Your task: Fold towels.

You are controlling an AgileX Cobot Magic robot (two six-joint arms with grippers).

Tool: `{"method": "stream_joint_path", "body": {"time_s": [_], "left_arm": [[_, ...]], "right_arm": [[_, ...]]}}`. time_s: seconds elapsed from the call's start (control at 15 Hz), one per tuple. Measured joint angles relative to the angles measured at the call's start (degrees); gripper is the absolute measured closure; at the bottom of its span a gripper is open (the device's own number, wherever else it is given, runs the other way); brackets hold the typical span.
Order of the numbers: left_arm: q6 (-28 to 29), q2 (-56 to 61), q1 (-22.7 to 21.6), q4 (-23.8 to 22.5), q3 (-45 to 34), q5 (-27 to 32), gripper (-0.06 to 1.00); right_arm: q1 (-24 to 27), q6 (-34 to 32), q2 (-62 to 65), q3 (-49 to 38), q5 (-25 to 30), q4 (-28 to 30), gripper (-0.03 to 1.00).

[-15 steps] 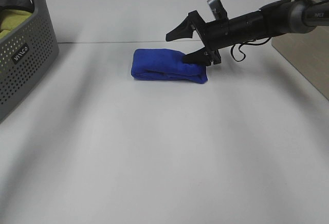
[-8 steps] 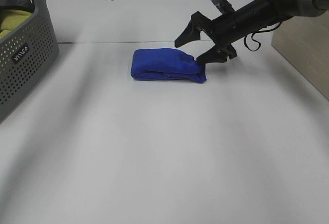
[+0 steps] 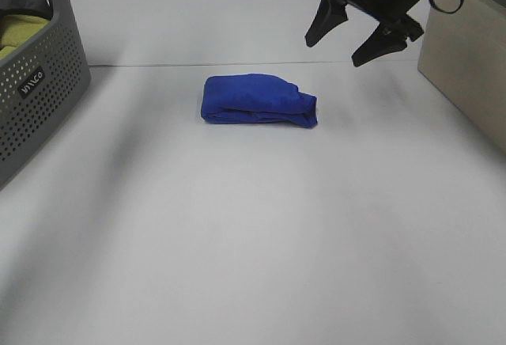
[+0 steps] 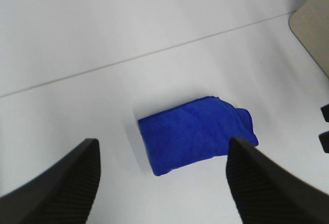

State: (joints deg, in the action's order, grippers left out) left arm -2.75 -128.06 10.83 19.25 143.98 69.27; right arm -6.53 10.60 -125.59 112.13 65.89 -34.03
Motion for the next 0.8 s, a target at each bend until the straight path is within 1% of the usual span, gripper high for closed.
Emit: {"method": "stream_joint_path", "body": {"time_s": [0.07,0.13,0.2,0.33,0.47,0.53,0.67,0.8], "left_arm": [[0.0,1.2,0.0,-0.63,0.0,0.06,0.28],[0.0,3.38,0.0,-2.23,0.0,0.11,0.28],[0.0,5.84,0.17,-3.9,-0.8,0.11,0.28],[0.0,12.38,0.23,-7.05,-5.9,0.11,0.28],[0.0,20.63,0.29,-9.4,-16.73,0.11,0.28],[0.0,25.1,0.29,-10.54,-23.95,0.11,0.28],[0.0,35.41,0.29,-12.95,-37.99,0.23,0.28],[0.0,46.7,0.29,-14.9,-53.29,0.34,0.28]], "right_arm": [[0.0,-0.57,1.15,0.0,1.2,0.34,0.13],[0.0,-0.92,3.15,0.0,2.75,1.03,0.13],[0.0,-1.55,5.44,0.0,3.15,1.89,0.13],[0.0,-2.06,10.14,-0.23,3.32,4.41,0.13],[0.0,-2.12,15.58,-2.81,3.38,7.85,0.13],[0.0,-2.12,19.08,-5.04,3.38,9.68,0.13],[0.0,-2.12,26.24,-11.69,3.44,12.43,0.13],[0.0,-2.12,34.15,-18.79,3.44,13.35,0.13]]}}
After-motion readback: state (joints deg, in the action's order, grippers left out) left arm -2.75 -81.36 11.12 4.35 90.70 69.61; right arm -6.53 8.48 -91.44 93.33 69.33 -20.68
